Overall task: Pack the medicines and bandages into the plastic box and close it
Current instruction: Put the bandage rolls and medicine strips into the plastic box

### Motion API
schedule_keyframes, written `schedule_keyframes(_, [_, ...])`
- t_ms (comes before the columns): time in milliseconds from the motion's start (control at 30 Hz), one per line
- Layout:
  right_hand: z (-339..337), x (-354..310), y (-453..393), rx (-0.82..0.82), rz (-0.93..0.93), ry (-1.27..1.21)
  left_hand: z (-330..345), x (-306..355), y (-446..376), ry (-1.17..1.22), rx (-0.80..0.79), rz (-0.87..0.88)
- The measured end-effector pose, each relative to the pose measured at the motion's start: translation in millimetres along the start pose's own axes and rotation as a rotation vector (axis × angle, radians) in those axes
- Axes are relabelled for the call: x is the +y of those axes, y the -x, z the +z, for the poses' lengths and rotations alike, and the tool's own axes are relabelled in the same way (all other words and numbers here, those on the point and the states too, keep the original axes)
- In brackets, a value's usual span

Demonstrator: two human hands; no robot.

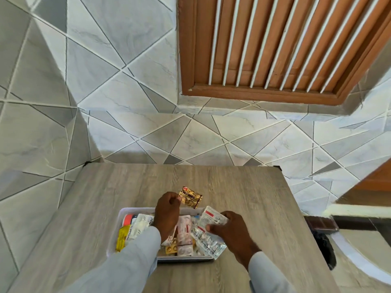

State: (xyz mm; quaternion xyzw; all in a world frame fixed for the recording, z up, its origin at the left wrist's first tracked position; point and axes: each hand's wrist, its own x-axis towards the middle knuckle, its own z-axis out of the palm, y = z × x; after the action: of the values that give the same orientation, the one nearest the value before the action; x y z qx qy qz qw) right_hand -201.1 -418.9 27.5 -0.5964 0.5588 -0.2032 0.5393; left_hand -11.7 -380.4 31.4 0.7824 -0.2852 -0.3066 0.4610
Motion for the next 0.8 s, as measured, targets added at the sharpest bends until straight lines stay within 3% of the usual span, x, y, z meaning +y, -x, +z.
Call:
schedule_keyframes(200, [16.2, -11.6, 20.2, 0.183, 0.022, -0.039, -51.4, -16.6, -8.9, -0.054, -0.072, 0.012])
schedule_keyframes(333, [34.2, -21.0, 30.9, 0.185, 0.047, -0.214, -84.2, -32.4, -8.2, -0.005, -0.161, -0.052])
schedule_keyframes(533, [69.6, -18.0, 24.0, 0.247, 0.108, -0.278, -115.7, -52.8, -3.5, -0.011, -0.155, -0.119])
schedule_keyframes(700, [86.7, -9.0, 17.5, 0.298, 0.150, -0.032, -119.3, -63.5, 4.4, -0.024, -0.178, -0.183])
schedule_keyframes(800, [83.5, -10.0, 21.9, 0.268, 0.109, 0.369, -115.4, -65.3, 7.9, -0.017, -0.193, -0.196])
